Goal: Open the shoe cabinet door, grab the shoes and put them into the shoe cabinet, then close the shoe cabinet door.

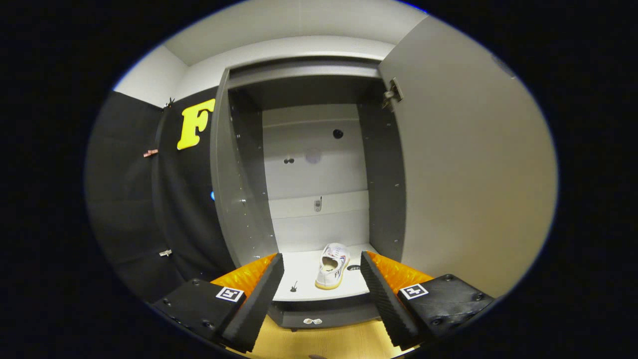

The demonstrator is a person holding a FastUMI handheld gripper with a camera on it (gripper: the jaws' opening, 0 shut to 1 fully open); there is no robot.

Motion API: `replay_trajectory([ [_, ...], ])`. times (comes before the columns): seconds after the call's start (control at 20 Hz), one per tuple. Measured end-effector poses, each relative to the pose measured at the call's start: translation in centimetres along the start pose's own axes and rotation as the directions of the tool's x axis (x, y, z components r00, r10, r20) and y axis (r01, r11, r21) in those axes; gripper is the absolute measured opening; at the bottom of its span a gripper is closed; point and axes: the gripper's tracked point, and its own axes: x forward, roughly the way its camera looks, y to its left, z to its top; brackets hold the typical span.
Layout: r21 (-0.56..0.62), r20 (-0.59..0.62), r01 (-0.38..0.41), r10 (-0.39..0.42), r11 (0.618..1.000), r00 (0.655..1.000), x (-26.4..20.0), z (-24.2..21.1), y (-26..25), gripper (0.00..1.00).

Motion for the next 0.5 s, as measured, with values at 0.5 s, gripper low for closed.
replay_trajectory([
  [0.5,-0.022,0.025,-0.007,0.008,1.0,1.0,-15.5,3.1,-8.1,0.97],
])
